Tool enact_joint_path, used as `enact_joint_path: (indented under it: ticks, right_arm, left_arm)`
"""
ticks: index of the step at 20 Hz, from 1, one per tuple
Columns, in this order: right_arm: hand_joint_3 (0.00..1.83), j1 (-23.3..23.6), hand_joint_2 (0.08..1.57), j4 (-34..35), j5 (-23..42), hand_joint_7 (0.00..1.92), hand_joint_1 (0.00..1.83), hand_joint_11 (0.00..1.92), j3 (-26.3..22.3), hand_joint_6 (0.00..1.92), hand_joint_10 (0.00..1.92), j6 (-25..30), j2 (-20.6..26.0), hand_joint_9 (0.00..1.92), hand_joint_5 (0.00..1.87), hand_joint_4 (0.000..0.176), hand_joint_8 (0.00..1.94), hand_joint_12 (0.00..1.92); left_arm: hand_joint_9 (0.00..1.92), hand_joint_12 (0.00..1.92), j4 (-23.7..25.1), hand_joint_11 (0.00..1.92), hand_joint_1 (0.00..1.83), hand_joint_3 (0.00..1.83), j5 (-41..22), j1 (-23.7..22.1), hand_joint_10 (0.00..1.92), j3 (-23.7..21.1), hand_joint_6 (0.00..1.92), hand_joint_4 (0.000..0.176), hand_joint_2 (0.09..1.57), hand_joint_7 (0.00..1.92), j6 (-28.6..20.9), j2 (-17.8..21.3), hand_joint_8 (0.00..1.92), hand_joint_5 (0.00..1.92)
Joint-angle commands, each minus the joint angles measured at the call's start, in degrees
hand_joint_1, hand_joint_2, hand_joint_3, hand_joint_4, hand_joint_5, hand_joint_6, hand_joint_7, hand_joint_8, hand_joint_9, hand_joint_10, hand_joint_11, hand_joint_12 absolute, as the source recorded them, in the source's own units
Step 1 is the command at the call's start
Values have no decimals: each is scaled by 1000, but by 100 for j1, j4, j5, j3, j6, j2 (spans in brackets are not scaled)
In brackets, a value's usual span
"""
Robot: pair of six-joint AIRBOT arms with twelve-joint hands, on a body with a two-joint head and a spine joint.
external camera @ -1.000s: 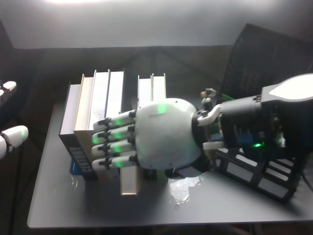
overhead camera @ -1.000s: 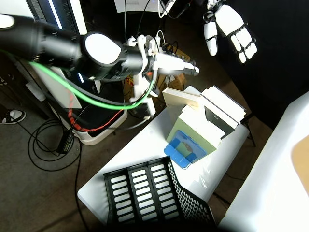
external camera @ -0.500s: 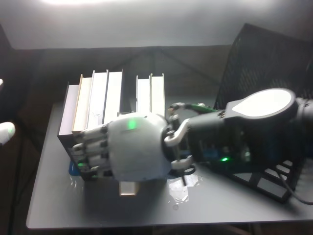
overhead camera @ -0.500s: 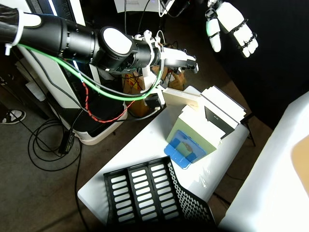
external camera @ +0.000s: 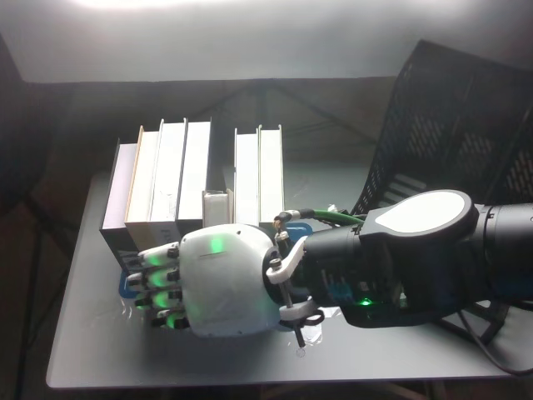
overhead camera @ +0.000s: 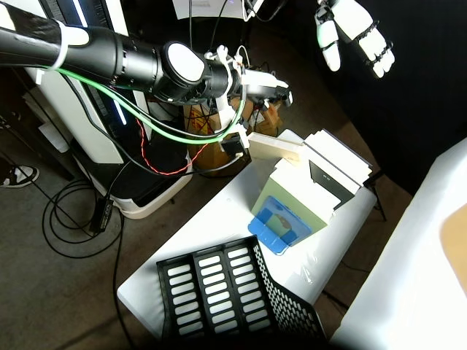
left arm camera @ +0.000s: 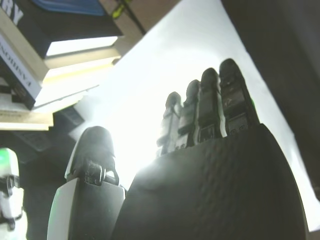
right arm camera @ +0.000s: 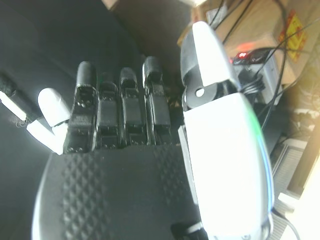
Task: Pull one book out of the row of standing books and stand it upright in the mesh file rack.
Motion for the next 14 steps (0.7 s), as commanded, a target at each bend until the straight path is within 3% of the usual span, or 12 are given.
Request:
enact_joint_path:
  ticks: [1,5,9,12,14]
  right_arm:
    - [0,-16,1120,62,145,211,1055,0,13,34,23,-65,-24,118,431,0,2,681]
    - [0,-159,1120,62,-67,211,1055,0,235,33,23,-65,-128,118,431,0,2,683]
    - [0,-196,1120,-86,-299,211,1055,0,502,32,23,-79,-315,118,432,0,2,685]
    - [0,-196,1120,-148,-416,211,1055,0,700,31,23,-79,-420,118,432,0,1,686]
    - [0,-196,1120,-266,-510,211,1055,0,773,30,23,-79,-472,118,433,0,1,687]
  left_arm:
    - [0,0,-38,0,27,8,-756,-9,0,2,0,30,1406,0,-23,72,0,0]
    - [0,0,20,0,12,2,-808,-9,0,-10,0,22,1400,0,-48,51,0,0]
    - [0,0,48,0,45,2,-808,11,0,-6,0,56,1410,0,-51,-9,0,0]
    - [0,0,121,0,23,3,-781,20,0,59,0,14,1418,0,-131,-102,0,0]
    - [0,0,149,0,31,0,-827,20,0,61,0,22,1403,0,-156,-105,0,0]
